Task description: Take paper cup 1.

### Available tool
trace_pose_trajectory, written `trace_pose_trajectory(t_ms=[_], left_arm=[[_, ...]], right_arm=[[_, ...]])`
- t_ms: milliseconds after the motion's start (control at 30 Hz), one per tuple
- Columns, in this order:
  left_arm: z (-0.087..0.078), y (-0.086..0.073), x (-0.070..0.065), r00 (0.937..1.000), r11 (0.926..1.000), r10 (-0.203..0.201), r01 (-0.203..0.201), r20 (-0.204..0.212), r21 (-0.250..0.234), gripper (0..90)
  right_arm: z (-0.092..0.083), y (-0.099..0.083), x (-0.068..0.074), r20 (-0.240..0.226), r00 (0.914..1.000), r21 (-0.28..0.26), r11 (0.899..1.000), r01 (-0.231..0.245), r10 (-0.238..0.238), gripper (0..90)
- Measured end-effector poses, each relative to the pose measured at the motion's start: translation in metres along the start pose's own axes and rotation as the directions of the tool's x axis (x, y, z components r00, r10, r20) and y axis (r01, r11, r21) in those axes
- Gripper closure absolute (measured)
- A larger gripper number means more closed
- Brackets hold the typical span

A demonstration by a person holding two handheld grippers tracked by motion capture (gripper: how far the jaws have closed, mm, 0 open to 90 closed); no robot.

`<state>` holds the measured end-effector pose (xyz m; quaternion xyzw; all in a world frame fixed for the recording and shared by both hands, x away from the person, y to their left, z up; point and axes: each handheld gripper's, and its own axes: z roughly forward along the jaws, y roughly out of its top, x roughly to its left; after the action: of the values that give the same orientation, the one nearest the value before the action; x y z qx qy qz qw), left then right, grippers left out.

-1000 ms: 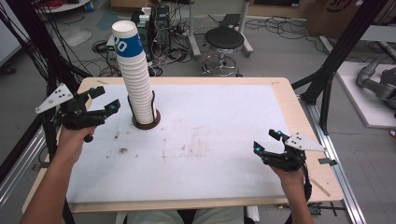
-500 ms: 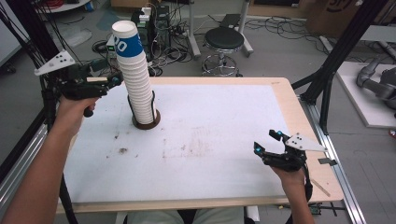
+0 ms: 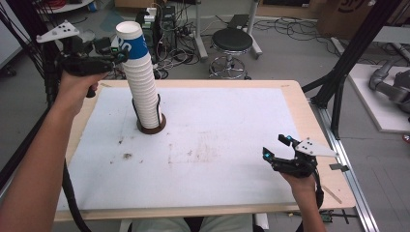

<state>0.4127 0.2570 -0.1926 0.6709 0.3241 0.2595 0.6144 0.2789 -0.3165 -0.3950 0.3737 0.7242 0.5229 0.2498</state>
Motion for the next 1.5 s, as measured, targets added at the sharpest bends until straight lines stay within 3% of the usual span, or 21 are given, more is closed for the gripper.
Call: trace_pose_trajectory(t_ms=[167, 367, 467, 567, 667, 867, 1033, 1200, 1500], left_arm=[[0.014, 0.015, 0.005, 0.9998, 0.9994, 0.003, -0.002, -0.02, 0.034, 14.7], [0.028, 0.025, 0.006, 1.0, 0.9981, 0.005, -0.005, -0.006, 0.062, 14.7], [0.034, 0.027, 0.004, 0.9999, 0.9976, 0.012, -0.012, -0.002, 0.067, 16.9], [0.039, 0.025, 0.004, 0.9999, 0.9964, 0.01, -0.011, 0.006, 0.084, 25.0], [0.04, 0.025, 0.006, 0.9999, 0.9962, -0.012, 0.012, 0.001, 0.086, 26.6], [0.039, 0.029, 0.006, 1.0, 0.9944, 0.004, -0.005, 0.006, 0.105, 27.7], [0.035, 0.038, 0.007, 0.9997, 0.9983, -0.018, 0.017, 0.016, 0.055, 28.6], [0.027, 0.054, 0.004, 0.9997, 0.9996, -0.015, 0.014, 0.018, 0.023, 28.6], [0.012, 0.074, 0.003, 0.9991, 0.9991, -0.025, 0.026, 0.034, -0.034, 28.6]], right_arm=[[0.0, 0.0, 0.0, -0.002, 1.0, -0.001, 1.0, 0.001, -0.001, 20.9], [-0.001, -0.001, -0.001, -0.002, 1.0, 0.004, 1.0, -0.002, 0.002, 20.9], [-0.001, -0.001, -0.002, 0.001, 1.0, 0.003, 1.0, -0.005, 0.005, 20.9], [-0.002, -0.001, -0.002, 0.0, 1.0, 0.002, 1.0, -0.003, 0.003, 20.9], [-0.002, -0.002, -0.002, 0.001, 1.0, 0.0, 1.0, -0.002, 0.002, 20.9], [-0.002, -0.001, -0.002, 0.003, 1.0, 0.0, 1.0, -0.007, 0.007, 20.9], [-0.002, -0.001, -0.002, 0.003, 0.9999, 0.0, 1.0, -0.01, 0.01, 20.9], [-0.002, -0.001, -0.002, 0.002, 1.0, -0.004, 1.0, -0.006, 0.006, 20.9], [-0.003, -0.001, -0.002, 0.001, 1.0, -0.006, 1.0, -0.009, 0.009, 20.9]])
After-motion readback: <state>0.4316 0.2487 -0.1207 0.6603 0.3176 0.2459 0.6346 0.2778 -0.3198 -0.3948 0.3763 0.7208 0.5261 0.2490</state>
